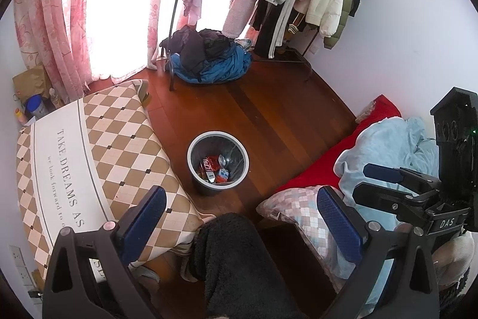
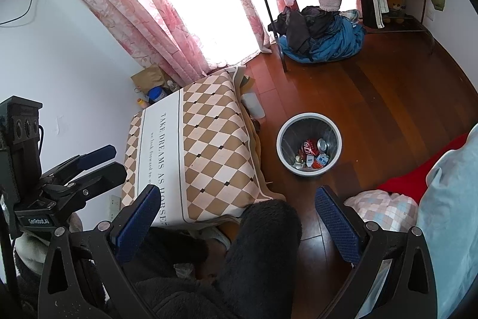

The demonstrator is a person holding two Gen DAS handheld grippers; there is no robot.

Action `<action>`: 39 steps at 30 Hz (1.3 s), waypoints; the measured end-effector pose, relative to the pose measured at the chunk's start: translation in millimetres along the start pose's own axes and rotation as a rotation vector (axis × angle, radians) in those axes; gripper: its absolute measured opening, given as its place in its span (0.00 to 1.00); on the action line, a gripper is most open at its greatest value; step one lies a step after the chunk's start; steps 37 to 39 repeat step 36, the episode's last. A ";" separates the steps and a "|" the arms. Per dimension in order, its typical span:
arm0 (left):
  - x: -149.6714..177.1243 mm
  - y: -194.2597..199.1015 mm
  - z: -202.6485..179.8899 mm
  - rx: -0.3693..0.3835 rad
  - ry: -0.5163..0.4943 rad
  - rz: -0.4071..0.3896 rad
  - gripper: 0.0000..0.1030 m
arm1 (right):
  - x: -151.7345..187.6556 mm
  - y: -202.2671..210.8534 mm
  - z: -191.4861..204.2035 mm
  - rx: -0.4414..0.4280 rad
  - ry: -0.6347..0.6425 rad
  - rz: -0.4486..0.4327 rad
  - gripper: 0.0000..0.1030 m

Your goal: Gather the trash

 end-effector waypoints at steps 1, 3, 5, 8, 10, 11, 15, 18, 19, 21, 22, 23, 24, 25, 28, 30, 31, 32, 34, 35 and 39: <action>1.0 1.0 0.1 0.002 -0.002 0.001 1.00 | 0.2 -0.2 0.6 0.000 -0.001 -0.001 1.00; 1.7 1.8 0.0 0.004 -0.004 0.002 1.00 | 0.2 0.7 0.6 -0.001 0.002 -0.001 1.00; 1.4 2.5 -0.3 0.003 -0.002 0.000 1.00 | -0.6 2.4 -0.2 -0.004 0.007 0.001 1.00; 1.8 2.2 -0.1 0.003 -0.001 -0.001 1.00 | -1.7 5.3 -0.9 -0.008 0.017 0.003 1.00; 2.1 2.0 0.7 0.004 -0.002 0.000 1.00 | -1.5 5.2 -0.1 -0.005 0.014 0.002 1.00; 2.1 2.5 0.5 0.004 -0.002 -0.001 1.00 | -1.4 5.1 0.0 -0.005 0.013 0.002 1.00; 2.7 4.8 -1.4 0.005 -0.002 -0.004 1.00 | -1.9 3.9 2.0 -0.008 0.019 0.008 1.00; 3.4 4.8 0.8 0.008 -0.002 -0.003 1.00 | -2.4 3.5 2.6 -0.011 0.024 0.013 1.00; 3.5 5.0 1.3 0.008 -0.002 -0.003 1.00 | -2.9 3.1 2.6 -0.011 0.027 0.014 1.00; 3.7 5.3 2.2 0.009 -0.003 -0.003 1.00 | -2.9 2.9 3.3 -0.012 0.028 0.015 1.00; 3.9 5.3 2.5 0.009 -0.002 -0.002 1.00 | -3.1 3.0 3.4 -0.011 0.029 0.014 1.00; 3.8 5.8 2.1 0.009 -0.002 -0.003 1.00 | -3.0 3.0 3.7 -0.011 0.029 0.013 1.00; 3.7 6.2 1.7 0.009 -0.003 -0.003 1.00 | -2.5 2.4 4.6 -0.012 0.027 0.013 1.00; 4.0 5.6 3.2 0.009 -0.002 -0.003 1.00 | -2.4 2.4 4.9 -0.012 0.026 0.013 1.00; 4.3 5.6 4.1 0.010 -0.004 -0.004 1.00 | -2.4 2.2 5.4 -0.012 0.027 0.013 1.00; 4.2 6.2 3.5 0.011 -0.002 -0.006 1.00 | -2.0 1.9 6.0 -0.010 0.026 0.013 1.00; 4.4 5.6 4.7 0.011 -0.003 -0.005 1.00 | -1.7 1.9 6.3 -0.010 0.025 0.013 1.00; 4.3 6.1 3.6 0.011 -0.003 -0.007 1.00 | -1.7 1.9 6.6 -0.011 0.025 0.012 1.00; 4.0 7.5 2.5 0.011 -0.001 -0.014 1.00 | -1.3 1.5 7.1 -0.008 0.025 0.012 1.00; 3.1 7.7 0.8 0.013 0.003 -0.016 1.00 | -1.2 1.5 7.3 -0.008 0.025 0.012 1.00; 2.8 7.6 -0.7 0.017 0.007 -0.014 1.00 | -1.0 1.5 7.6 -0.009 0.024 0.013 1.00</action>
Point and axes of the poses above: each gripper's, at about its wrist camera, not at the fingertips, and y roughly against the way its jaws point, z to its left, x to its underside, the point moved 7 cm from there along -y, roughly the way its jaws point, and after that the axes turned 3 degrees about -z, right-handed, at the moved point
